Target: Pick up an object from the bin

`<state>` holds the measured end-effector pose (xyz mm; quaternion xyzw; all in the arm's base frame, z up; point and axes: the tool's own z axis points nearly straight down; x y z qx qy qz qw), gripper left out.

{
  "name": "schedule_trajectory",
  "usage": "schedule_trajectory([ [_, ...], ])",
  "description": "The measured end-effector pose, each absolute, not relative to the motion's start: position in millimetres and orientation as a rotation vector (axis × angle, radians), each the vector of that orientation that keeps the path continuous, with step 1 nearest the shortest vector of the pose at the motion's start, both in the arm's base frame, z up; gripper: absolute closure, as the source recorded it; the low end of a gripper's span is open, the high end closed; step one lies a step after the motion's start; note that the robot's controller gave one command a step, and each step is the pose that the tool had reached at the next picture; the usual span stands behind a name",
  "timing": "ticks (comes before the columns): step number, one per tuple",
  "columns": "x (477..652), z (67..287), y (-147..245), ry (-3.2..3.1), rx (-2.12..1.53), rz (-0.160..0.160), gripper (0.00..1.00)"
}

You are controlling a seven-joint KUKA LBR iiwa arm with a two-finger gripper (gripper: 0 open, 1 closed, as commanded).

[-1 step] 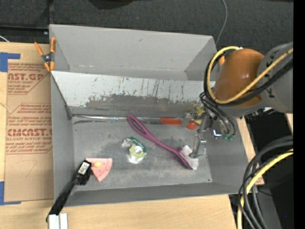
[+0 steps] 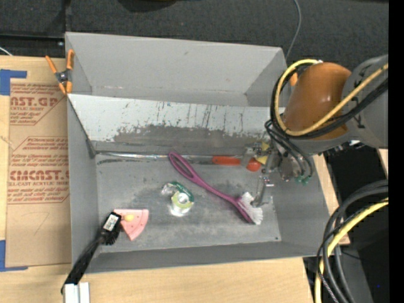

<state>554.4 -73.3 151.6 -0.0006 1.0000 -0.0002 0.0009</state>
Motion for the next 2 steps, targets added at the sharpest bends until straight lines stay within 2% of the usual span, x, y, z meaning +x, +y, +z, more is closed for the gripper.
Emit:
schedule_trajectory([
  [1,508.7,66.7,-71.9,3.143,0.176,0.003,0.00],
  [2,520.0,111.2,-60.2,3.119,0.265,0.000,0.00],
])
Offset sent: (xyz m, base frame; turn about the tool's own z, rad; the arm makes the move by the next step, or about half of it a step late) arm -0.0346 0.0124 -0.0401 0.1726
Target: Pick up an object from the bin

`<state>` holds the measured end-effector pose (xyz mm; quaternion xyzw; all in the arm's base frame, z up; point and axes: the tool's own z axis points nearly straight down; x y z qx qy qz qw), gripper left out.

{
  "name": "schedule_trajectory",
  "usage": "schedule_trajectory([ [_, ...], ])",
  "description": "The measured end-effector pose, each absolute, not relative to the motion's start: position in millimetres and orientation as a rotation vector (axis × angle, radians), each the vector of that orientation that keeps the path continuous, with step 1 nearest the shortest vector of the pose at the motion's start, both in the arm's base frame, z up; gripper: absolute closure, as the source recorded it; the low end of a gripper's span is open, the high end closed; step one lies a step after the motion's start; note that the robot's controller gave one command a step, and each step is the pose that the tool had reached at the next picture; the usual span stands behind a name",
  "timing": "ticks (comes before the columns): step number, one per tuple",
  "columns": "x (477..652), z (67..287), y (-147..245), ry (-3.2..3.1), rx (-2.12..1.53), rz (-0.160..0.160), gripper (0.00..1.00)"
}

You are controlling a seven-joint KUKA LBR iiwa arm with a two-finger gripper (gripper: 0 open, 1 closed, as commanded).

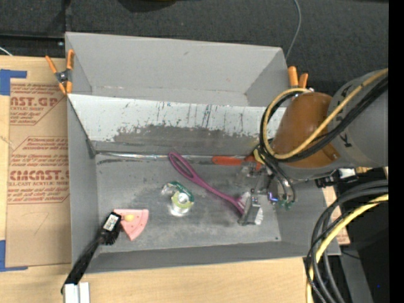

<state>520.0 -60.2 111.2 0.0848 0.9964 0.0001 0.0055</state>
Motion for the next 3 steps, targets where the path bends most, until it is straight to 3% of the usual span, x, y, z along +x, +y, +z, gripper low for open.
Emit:
schedule_trajectory([
  [1,489.1,99.2,-77.4,3.140,0.213,0.002,0.00],
  [2,489.2,69.7,-80.4,3.126,0.188,0.001,0.00],
  [3,497.0,69.4,-78.2,3.078,0.623,0.002,1.00],
])
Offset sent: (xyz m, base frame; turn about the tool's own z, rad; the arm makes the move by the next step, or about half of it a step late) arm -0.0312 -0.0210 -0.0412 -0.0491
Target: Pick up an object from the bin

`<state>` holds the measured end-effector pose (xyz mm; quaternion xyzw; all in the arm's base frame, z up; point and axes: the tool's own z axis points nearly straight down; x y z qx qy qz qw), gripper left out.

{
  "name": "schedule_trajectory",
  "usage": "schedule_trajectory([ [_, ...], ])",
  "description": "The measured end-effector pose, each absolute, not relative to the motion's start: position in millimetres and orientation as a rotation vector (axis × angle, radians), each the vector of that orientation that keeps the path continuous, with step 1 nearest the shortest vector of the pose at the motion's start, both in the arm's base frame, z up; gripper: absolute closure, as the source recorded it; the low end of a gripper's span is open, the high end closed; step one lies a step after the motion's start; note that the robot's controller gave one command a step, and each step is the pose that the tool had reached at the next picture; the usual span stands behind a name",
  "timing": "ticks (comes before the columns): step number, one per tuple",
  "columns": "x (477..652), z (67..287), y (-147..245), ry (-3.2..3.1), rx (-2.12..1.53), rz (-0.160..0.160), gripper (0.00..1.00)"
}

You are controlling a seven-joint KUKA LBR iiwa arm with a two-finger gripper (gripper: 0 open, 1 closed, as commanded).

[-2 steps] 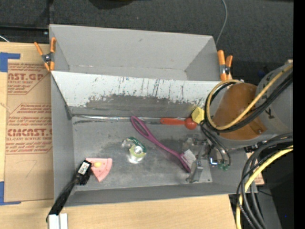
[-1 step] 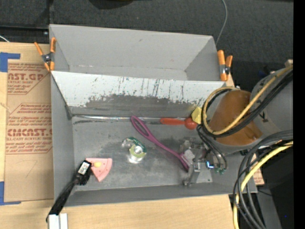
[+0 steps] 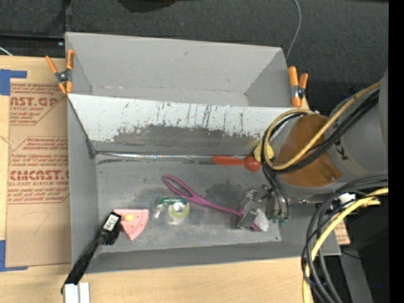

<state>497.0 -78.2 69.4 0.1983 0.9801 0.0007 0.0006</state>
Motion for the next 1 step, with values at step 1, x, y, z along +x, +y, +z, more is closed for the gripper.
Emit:
schedule_trajectory([
  [1,496.9,69.5,-78.2,3.078,0.623,0.002,1.00],
])
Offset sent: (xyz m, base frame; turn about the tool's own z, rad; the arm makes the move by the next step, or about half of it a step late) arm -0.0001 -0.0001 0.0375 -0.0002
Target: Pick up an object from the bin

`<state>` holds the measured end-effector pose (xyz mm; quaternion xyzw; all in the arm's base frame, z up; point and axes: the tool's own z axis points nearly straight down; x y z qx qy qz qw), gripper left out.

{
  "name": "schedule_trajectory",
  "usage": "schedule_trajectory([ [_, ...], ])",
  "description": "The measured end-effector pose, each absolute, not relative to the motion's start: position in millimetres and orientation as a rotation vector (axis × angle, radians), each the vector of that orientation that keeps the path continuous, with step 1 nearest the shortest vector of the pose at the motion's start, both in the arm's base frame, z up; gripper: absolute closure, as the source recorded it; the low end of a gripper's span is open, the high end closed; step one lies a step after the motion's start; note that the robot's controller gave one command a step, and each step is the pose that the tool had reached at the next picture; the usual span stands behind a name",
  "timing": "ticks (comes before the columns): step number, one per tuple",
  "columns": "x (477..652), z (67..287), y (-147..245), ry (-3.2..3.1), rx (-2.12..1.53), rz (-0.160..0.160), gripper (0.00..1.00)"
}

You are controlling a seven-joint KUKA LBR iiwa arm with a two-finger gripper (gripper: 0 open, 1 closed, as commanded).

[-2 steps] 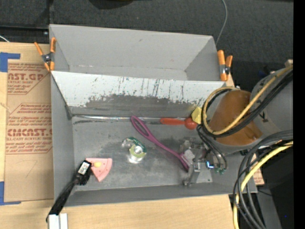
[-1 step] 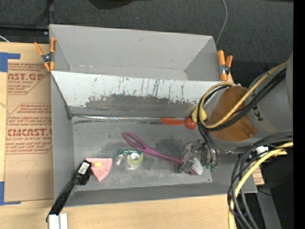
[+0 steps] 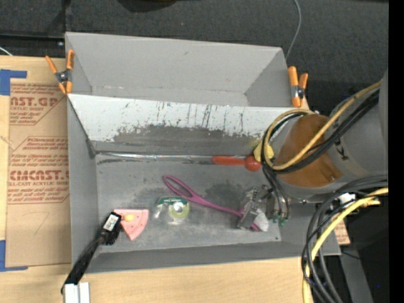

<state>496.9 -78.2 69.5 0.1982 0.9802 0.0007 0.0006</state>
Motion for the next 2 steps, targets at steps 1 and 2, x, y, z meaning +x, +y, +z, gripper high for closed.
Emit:
schedule_trajectory([
  [1,495.7,89.0,-77.7,3.082,0.624,0.003,1.00],
  [2,495.2,120.9,-77.5,3.084,0.623,0.003,1.00],
])
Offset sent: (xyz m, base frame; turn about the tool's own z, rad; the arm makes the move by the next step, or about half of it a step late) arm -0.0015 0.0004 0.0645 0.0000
